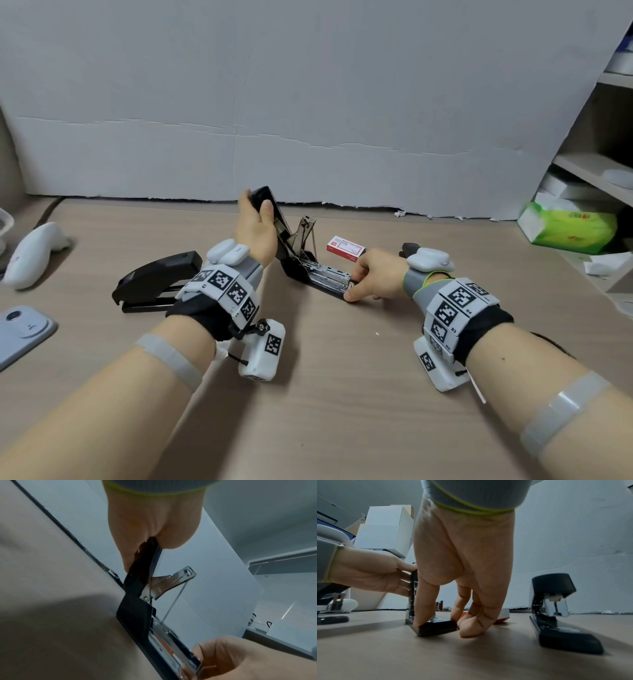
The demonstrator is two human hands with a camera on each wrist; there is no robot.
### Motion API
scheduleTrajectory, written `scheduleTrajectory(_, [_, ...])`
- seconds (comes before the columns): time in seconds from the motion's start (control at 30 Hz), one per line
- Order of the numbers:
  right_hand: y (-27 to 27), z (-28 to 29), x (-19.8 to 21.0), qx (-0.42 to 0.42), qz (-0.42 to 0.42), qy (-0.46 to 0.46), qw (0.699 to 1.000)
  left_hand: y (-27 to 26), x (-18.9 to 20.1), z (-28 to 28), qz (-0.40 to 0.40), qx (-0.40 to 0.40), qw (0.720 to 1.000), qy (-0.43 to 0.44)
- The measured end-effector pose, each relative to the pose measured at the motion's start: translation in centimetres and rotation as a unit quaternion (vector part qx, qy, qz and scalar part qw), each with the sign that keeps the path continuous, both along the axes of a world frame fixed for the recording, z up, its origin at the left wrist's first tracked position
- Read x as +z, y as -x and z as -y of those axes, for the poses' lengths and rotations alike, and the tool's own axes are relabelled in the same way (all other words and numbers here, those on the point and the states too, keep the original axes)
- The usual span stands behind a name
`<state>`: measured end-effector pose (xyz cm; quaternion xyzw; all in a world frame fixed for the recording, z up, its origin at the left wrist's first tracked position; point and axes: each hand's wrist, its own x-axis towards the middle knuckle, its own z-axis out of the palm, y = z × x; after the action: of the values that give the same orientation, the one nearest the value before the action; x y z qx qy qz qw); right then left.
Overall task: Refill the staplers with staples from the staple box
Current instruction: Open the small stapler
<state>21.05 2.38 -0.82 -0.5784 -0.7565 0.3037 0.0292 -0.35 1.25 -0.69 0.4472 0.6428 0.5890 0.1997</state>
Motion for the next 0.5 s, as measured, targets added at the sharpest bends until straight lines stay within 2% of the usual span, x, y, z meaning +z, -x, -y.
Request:
scheduleTrajectory(0.2, [0.1,0.1,0.1,-0.001,0.000,0.002,1.000,1.0,0.7,-1.6,0.053,0.108,0.990,0.078])
scheduleTrajectory(0.5, [0.2,0.1,0.1,-0.003,0.004,0.005,1.000,1.7,1.1,-3.2,0.039,0.109,0.983,0.146])
